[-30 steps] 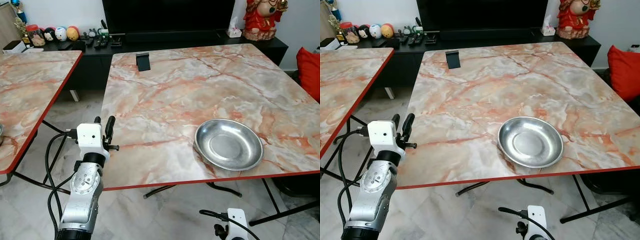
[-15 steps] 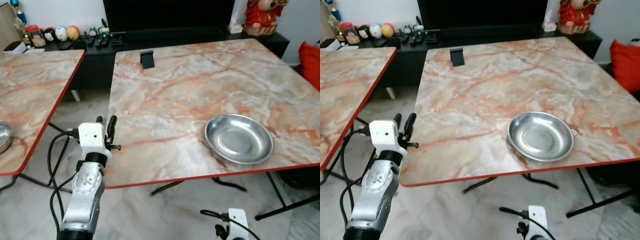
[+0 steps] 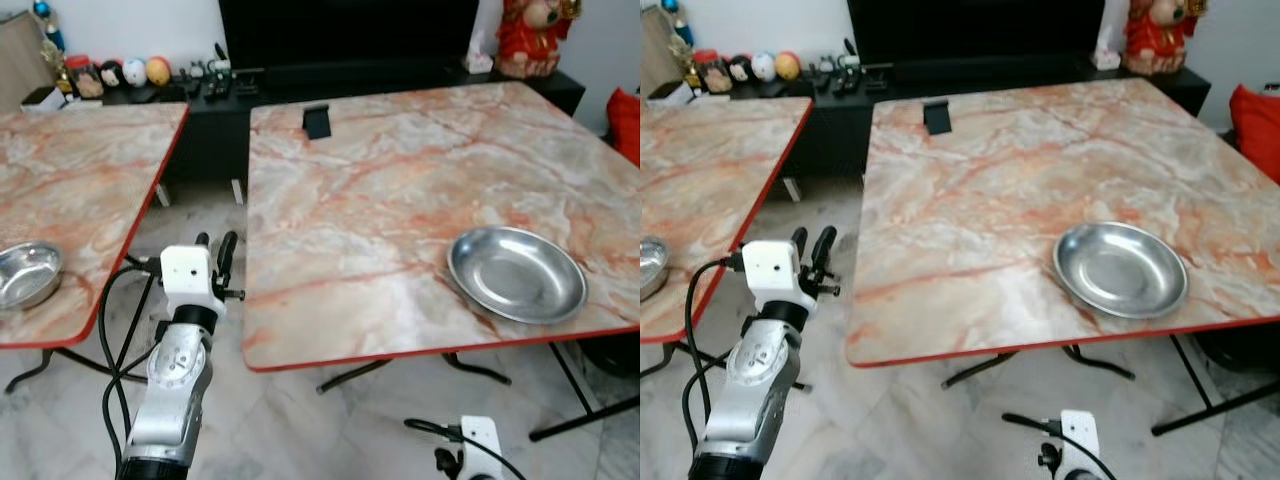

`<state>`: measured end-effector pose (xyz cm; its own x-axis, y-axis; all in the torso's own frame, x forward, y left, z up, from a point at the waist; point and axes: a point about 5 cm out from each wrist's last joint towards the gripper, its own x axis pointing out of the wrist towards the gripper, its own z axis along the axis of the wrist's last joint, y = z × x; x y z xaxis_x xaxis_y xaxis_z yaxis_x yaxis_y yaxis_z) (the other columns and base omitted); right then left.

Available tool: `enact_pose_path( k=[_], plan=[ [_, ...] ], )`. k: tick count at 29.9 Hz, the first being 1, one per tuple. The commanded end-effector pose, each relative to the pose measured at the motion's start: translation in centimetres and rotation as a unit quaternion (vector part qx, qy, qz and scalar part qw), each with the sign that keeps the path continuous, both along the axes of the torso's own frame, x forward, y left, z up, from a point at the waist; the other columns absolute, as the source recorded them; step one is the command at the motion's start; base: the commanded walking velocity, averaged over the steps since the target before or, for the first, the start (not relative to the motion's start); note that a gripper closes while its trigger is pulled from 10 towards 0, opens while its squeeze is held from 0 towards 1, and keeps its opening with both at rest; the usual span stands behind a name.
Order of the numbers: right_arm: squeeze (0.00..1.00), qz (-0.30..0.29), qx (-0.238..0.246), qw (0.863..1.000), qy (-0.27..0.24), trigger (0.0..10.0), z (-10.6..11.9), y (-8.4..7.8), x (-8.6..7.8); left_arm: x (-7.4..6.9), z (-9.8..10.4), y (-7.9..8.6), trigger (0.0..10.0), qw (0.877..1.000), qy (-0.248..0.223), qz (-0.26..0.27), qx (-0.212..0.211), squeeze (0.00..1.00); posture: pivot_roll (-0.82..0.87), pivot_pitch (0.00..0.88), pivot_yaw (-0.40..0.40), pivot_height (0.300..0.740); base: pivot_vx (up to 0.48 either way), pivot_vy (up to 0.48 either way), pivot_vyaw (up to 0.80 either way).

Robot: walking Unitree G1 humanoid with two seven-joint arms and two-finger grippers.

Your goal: Setting the table

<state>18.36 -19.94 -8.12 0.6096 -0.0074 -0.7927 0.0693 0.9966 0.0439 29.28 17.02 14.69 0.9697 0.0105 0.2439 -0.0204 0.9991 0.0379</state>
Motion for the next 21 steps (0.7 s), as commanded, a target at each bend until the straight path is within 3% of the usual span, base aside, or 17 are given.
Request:
enact_pose_path(
  k=[1, 13, 18, 21],
  plan=[
    [0.00, -0.003, -0.001, 1.000, 0.005, 10.0, -0.17, -0.10, -0.38, 0.05, 0.46, -0.38, 10.0, 1.000, -0.010, -0.006, 0.006, 0.00, -0.05, 0.000, 0.040, 0.740, 0.000, 0.259, 0.00],
    [0.00, 0.006, -0.006, 1.000, 0.007, 10.0, -0.20, -0.05, -0.44, -0.02, 0.44, -0.34, 10.0, 1.000, -0.010, -0.007, 0.007, 0.00, -0.06, 0.000, 0.048, 0.740, 0.000, 0.276, 0.00],
    [0.00, 0.007, -0.007, 1.000, 0.007, 10.0, -0.22, -0.04, -0.48, -0.06, 0.42, -0.35, 10.0, 1.000, -0.010, -0.008, 0.007, 0.00, -0.06, 0.000, 0.049, 0.740, 0.000, 0.277, 0.60],
    [0.00, 0.004, -0.004, 1.000, 0.007, 10.0, -0.24, -0.02, -0.53, -0.09, 0.41, -0.37, 10.0, 1.000, -0.010, -0.009, 0.009, 0.00, -0.06, 0.000, 0.049, 0.740, 0.000, 0.281, 0.00]
  ],
)
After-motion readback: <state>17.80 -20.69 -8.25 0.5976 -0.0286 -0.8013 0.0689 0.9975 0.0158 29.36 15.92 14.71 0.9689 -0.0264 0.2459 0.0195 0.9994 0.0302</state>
